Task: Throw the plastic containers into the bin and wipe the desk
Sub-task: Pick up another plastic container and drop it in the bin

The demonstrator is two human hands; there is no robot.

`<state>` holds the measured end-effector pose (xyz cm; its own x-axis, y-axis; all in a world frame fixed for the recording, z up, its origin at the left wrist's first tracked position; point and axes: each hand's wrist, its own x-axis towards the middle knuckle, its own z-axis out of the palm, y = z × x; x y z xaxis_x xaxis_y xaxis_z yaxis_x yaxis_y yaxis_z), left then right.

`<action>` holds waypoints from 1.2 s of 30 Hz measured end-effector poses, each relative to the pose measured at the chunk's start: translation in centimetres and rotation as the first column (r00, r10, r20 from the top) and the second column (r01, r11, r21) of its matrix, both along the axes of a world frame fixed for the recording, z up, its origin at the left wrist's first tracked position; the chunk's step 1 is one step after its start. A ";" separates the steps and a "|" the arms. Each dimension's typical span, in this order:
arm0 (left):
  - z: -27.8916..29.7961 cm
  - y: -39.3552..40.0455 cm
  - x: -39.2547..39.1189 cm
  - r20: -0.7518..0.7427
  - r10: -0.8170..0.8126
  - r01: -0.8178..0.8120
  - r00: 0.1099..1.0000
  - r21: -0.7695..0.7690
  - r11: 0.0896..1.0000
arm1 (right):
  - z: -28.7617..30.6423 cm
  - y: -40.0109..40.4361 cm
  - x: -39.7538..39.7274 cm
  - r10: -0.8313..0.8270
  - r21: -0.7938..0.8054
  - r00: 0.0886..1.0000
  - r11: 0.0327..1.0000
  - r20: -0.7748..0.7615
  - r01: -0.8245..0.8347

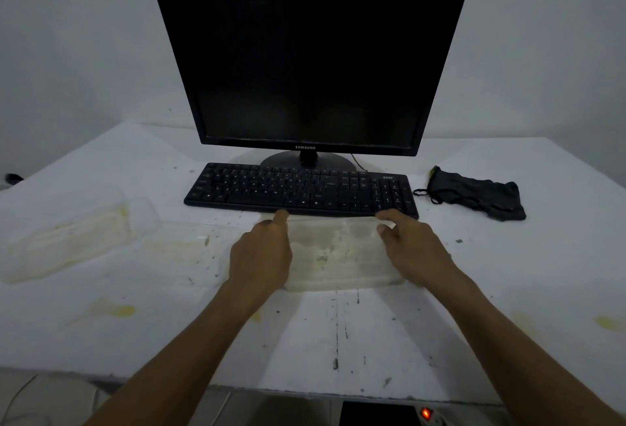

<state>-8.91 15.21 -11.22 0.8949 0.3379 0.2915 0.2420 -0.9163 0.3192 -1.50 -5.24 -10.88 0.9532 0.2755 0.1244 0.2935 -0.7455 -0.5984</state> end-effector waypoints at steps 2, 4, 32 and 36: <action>0.0 0.0 0.1 -0.001 -0.023 0.024 1.000 0.033 0.999 | -0.3 0.3 -0.6 0.015 -0.002 0.999 1.000 0.046 -0.015; -0.1 0.0 0.2 0.001 -0.039 0.038 0.999 0.066 0.997 | -0.7 0.3 -0.8 0.026 -0.001 0.995 1.000 0.097 -0.026; 0.4 -1.4 -0.9 -0.382 -0.440 0.503 0.812 0.078 0.861 | -0.8 1.4 -2.0 0.369 -0.261 0.907 0.913 0.203 -0.313; -0.3 -1.4 -1.0 -0.296 -0.445 0.478 0.846 0.048 0.877 | -1.4 1.6 -1.7 0.347 -0.252 0.909 0.924 0.230 -0.289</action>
<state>-9.89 13.77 -11.50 0.9876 -0.1544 0.0298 -0.1573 -0.9693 0.1890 -3.19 -3.69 -12.31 0.7498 0.6054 0.2671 0.6616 -0.6841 -0.3069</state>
